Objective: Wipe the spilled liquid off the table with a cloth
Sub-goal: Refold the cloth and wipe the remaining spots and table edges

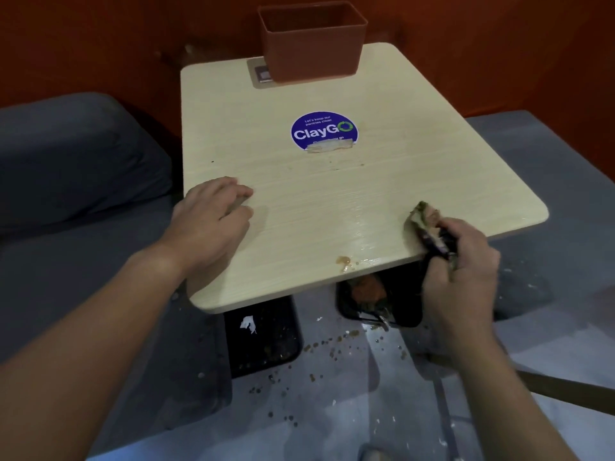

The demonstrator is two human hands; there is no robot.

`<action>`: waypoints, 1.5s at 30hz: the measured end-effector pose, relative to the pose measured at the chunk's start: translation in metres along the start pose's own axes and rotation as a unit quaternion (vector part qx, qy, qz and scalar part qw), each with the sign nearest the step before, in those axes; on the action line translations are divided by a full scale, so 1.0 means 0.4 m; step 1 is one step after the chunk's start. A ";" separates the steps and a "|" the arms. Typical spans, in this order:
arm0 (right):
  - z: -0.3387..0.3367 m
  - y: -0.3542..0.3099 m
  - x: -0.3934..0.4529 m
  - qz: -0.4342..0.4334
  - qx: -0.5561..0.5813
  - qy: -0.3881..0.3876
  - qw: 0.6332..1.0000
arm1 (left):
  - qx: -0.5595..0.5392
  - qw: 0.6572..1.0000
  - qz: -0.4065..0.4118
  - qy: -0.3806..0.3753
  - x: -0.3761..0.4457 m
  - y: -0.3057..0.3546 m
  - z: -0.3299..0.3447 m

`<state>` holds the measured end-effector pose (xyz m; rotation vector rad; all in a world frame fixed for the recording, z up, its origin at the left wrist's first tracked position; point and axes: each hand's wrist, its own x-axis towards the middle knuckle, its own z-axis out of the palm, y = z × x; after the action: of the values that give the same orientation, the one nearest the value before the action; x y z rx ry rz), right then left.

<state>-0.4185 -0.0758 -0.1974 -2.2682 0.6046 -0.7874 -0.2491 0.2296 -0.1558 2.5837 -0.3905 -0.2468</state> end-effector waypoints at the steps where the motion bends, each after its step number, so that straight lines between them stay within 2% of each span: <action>1: 0.029 -0.030 -0.041 -0.010 0.007 -0.014 1.000 | -0.005 1.000 0.000 -0.002 -0.002 0.000 -0.003; 7: 0.196 -0.299 -0.319 -0.073 0.086 -0.142 0.983 | -0.029 0.999 -0.009 -0.039 0.003 -0.005 -0.029; 11: 0.233 -0.407 -0.378 -0.103 0.173 -0.213 0.956 | -0.002 0.998 -0.008 -0.066 0.019 -0.017 -0.039; 13: 0.215 -0.385 -0.369 -0.044 0.272 -0.214 0.937 | -0.016 0.997 -0.002 -0.072 0.025 -0.024 -0.041; 15: 0.171 -0.347 -0.354 0.068 0.354 -0.194 0.912 | -0.021 0.997 0.006 -0.072 0.027 -0.036 -0.044; 17: 0.123 -0.299 -0.327 0.139 0.396 -0.132 0.898 | 0.018 0.997 0.034 -0.073 0.025 -0.048 -0.039; 18: 0.108 -0.273 -0.310 0.148 0.395 -0.085 0.903 | 0.031 0.996 0.046 -0.070 0.025 -0.053 -0.037; 20: 0.101 -0.231 -0.279 0.128 0.330 -0.015 0.935 | 0.016 0.996 0.051 -0.066 0.026 -0.059 -0.035; 22: 0.122 -0.217 -0.276 0.082 0.251 0.000 0.965 | 0.002 0.996 0.056 -0.067 0.027 -0.064 -0.033; 26: 0.201 -0.301 -0.355 -0.005 0.144 -0.060 0.988 | 0.005 0.994 0.062 -0.090 0.030 -0.073 -0.041; 27: 0.219 -0.332 -0.382 -0.026 0.122 -0.081 0.989 | -0.037 0.992 0.059 -0.101 0.031 -0.077 -0.046; 29: 0.240 -0.399 -0.425 -0.048 0.100 -0.137 0.984 | -0.235 0.964 0.011 -0.123 0.017 -0.078 -0.073; 31: 0.242 -0.455 -0.441 -0.052 0.107 -0.195 0.974 | -0.370 0.926 0.002 -0.071 -0.006 -0.094 -0.102; 34: 0.208 -0.488 -0.411 0.017 0.198 -0.234 0.952 | -0.390 0.918 0.037 0.057 -0.056 -0.149 -0.134; 36: 0.175 -0.482 -0.364 0.042 0.216 -0.186 0.958 | -0.392 0.915 0.017 0.098 -0.093 -0.192 -0.141; 38: 0.158 -0.464 -0.322 0.018 0.140 -0.159 0.977 | -0.374 0.919 -0.008 0.125 -0.135 -0.233 -0.129; 40: 0.171 -0.469 -0.318 0.016 0.040 -0.204 0.978 | -0.377 0.915 -0.038 0.137 -0.185 -0.262 -0.104; 42: 0.202 -0.505 -0.360 -0.026 -0.034 -0.250 0.967 | -0.393 0.906 -0.071 0.142 -0.243 -0.278 -0.071; 45: 0.255 -0.581 -0.425 -0.085 -0.023 -0.320 0.943 | -0.430 0.882 -0.125 0.150 -0.344 -0.282 -0.021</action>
<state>-0.4240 0.2271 -0.1582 -2.4503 0.1208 -0.0754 -0.3510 0.3710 -0.1927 1.7321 0.1591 -0.0716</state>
